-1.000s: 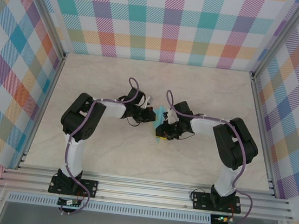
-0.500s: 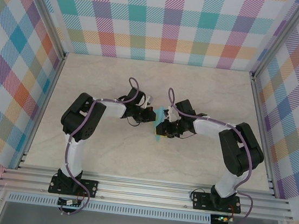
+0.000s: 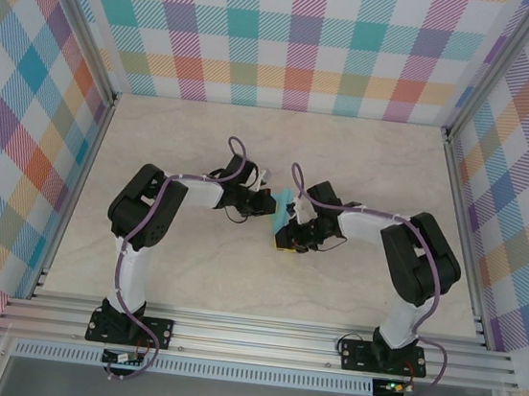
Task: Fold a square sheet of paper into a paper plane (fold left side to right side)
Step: Fold the wing for the fifth time at the center of the table.
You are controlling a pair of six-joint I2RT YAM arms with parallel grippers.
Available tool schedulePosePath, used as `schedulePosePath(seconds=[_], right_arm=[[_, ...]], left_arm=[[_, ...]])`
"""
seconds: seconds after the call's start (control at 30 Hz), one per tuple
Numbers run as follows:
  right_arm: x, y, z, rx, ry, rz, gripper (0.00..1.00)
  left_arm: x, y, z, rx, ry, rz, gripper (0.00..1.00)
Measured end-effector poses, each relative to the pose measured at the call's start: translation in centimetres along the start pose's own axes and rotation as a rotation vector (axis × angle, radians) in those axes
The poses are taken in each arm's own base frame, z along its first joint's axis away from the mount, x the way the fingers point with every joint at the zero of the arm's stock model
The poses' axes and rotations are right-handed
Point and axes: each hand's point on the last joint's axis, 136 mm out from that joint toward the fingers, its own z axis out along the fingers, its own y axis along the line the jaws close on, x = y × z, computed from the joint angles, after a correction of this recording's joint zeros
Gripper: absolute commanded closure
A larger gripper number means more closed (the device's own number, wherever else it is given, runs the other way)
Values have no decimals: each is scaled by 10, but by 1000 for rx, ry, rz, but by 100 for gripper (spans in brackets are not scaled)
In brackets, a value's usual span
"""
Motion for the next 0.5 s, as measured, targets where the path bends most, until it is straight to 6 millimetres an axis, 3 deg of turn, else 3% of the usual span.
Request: schedulePosePath(seconds=[0.5], right_arm=[[0, -8, 5, 31, 26, 25, 80]], left_arm=[[0, -1, 0, 1, 1, 0, 97]])
